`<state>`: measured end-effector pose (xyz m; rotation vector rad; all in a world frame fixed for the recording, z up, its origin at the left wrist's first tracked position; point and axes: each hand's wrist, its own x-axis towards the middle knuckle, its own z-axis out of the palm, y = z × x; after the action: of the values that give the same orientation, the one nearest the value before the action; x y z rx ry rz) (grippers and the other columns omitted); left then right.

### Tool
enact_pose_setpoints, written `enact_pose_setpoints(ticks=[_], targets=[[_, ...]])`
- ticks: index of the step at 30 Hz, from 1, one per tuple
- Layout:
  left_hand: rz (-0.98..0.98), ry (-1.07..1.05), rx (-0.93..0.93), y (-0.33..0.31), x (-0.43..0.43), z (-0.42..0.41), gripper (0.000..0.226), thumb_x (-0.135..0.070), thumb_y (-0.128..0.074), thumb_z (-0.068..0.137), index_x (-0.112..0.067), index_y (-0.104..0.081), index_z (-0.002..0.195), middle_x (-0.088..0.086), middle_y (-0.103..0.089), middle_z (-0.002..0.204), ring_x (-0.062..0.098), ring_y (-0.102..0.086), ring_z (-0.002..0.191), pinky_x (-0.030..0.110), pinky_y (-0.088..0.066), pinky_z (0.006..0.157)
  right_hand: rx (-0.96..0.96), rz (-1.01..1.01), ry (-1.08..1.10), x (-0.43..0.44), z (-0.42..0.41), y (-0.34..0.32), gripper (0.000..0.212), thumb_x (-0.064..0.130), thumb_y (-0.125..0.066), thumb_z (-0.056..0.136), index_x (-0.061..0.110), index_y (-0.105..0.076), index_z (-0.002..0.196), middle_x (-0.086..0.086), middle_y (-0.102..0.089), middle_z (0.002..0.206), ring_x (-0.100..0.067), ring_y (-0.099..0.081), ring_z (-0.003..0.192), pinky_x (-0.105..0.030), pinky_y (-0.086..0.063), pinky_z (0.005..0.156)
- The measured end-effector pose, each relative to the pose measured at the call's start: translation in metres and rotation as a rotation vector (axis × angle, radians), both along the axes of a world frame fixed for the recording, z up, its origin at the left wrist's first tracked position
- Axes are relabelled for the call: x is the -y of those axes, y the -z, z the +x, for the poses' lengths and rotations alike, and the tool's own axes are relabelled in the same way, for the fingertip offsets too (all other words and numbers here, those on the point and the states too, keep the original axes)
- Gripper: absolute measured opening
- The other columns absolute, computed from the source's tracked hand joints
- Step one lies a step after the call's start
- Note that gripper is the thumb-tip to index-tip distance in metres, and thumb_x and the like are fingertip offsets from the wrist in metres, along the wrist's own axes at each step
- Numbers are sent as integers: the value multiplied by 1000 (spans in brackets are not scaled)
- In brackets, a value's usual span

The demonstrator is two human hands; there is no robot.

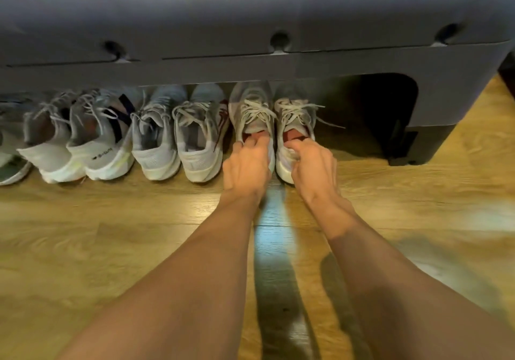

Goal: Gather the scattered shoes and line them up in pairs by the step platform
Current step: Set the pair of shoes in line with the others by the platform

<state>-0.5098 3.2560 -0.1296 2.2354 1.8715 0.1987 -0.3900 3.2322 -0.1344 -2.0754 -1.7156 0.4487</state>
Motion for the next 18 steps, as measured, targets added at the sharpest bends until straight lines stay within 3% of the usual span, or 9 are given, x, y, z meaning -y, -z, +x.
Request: enact_pose_setpoints(ticks=[3, 6, 10, 15, 18], targets=[[-20, -67, -6, -1, 4, 2, 46, -14, -60, 86, -18, -44, 128, 9, -56, 121, 31, -48, 111, 39, -42, 72, -14, -3, 45, 1, 0, 0, 50, -5, -51, 82, 25, -62, 120, -3, -61, 110, -25, -56, 101, -28, -40, 75], [-7, -113, -32, -2, 9, -3, 46, -14, -62, 84, -17, -45, 127, 8, -55, 121, 30, -48, 109, 37, -37, 68, 8, -8, 45, 3, -2, -2, 53, -9, -54, 81, 21, -61, 123, -4, -61, 111, -26, -54, 104, -34, -44, 80], [8, -63, -49, -1, 4, -3, 44, -12, -58, 88, -16, -45, 130, 8, -56, 124, 30, -50, 111, 38, -46, 78, 27, -29, 5, -1, -7, -5, 55, -10, -56, 80, 19, -58, 127, -5, -60, 113, -26, -52, 106, -36, -45, 84], [-150, -54, -12, -32, 3, 7, 44, -24, -54, 91, -15, -45, 133, 11, -44, 134, 34, -49, 115, 43, -45, 83, 56, -127, -40, -2, -12, -32, 45, 6, -58, 85, 18, -52, 128, -8, -51, 129, -31, -53, 113, -42, -48, 90], [-186, -58, 51, -75, 25, 6, 41, -25, -52, 90, -17, -48, 129, 11, -44, 132, 35, -50, 114, 43, -43, 82, 16, -139, -46, 14, -15, -79, 34, 15, -59, 86, 19, -57, 119, -5, -52, 124, -28, -54, 110, -36, -46, 82]])
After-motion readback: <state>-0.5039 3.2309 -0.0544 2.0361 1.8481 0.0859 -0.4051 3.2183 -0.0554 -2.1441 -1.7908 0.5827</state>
